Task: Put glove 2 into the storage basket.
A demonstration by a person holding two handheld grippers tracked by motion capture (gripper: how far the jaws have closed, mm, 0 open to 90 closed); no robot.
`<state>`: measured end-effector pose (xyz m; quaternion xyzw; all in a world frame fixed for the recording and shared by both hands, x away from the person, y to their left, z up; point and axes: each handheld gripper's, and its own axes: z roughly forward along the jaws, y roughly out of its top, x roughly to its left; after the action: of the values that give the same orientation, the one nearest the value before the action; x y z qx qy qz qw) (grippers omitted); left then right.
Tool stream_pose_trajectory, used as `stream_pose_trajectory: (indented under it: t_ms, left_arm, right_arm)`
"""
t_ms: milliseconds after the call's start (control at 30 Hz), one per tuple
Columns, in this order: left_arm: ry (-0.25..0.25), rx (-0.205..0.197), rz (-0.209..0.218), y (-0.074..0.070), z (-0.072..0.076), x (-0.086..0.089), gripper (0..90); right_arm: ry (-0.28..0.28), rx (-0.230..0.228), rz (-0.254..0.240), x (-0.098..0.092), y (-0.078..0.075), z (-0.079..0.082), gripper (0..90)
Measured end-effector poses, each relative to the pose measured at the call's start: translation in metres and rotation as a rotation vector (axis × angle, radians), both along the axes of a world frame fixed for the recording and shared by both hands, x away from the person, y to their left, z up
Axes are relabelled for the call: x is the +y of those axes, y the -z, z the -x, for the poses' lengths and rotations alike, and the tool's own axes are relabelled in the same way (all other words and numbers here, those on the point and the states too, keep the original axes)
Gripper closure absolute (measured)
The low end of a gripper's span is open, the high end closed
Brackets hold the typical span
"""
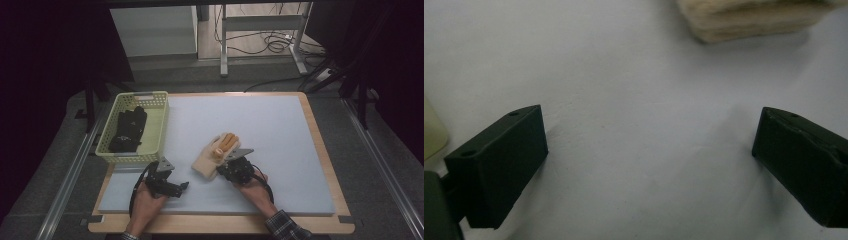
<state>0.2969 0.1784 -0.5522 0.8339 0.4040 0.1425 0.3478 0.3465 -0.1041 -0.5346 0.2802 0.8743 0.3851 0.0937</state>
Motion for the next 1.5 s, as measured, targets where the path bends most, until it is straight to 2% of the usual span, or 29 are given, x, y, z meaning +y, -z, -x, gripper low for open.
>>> stream_pose_trajectory:
  t_ms: [133, 333, 533, 800, 933, 1133, 1300, 1400, 1500]
  left_arm:
    - [0.000, 0.000, 0.000, 0.000, 0.000, 0.000, 1.2]
    - [0.000, 0.000, 0.000, 0.000, 0.000, 0.000, 1.2]
    - [0.000, 0.000, -0.001, 0.000, 0.000, 0.000, 1.1]
    - [0.001, 0.000, -0.002, 0.000, 0.000, 0.000, 1.1]
    - [0.002, 0.001, -0.004, 0.000, 0.000, 0.000, 1.0]
    - [0.000, 0.004, -0.003, 0.000, 0.000, 0.000, 1.0]
    - [0.001, 0.005, -0.008, 0.000, 0.000, -0.001, 1.1]
    - [-0.001, 0.005, -0.007, 0.000, 0.000, -0.001, 1.0]
    - [0.001, 0.006, -0.008, 0.000, 0.000, -0.001, 0.9]
  right_arm:
    - [-0.004, -0.010, -0.007, 0.009, 0.002, -0.002, 82.4]
    - [-0.008, -0.013, 0.005, 0.005, -0.002, 0.000, 75.6]
    - [0.052, -0.033, -0.015, -0.021, -0.012, 0.000, 67.7]
    - [0.161, -0.046, -0.032, -0.068, -0.016, 0.001, 43.9]
    - [0.215, -0.063, -0.016, -0.092, -0.017, 0.001, 34.9]
    - [0.282, -0.079, 0.011, -0.125, -0.016, 0.000, 27.3]
    - [0.309, -0.082, 0.044, -0.138, -0.008, -0.002, 23.1]
    - [0.306, -0.067, 0.052, -0.139, -0.003, -0.004, 20.7]
    - [0.303, -0.077, 0.066, -0.138, -0.003, -0.004, 20.4]
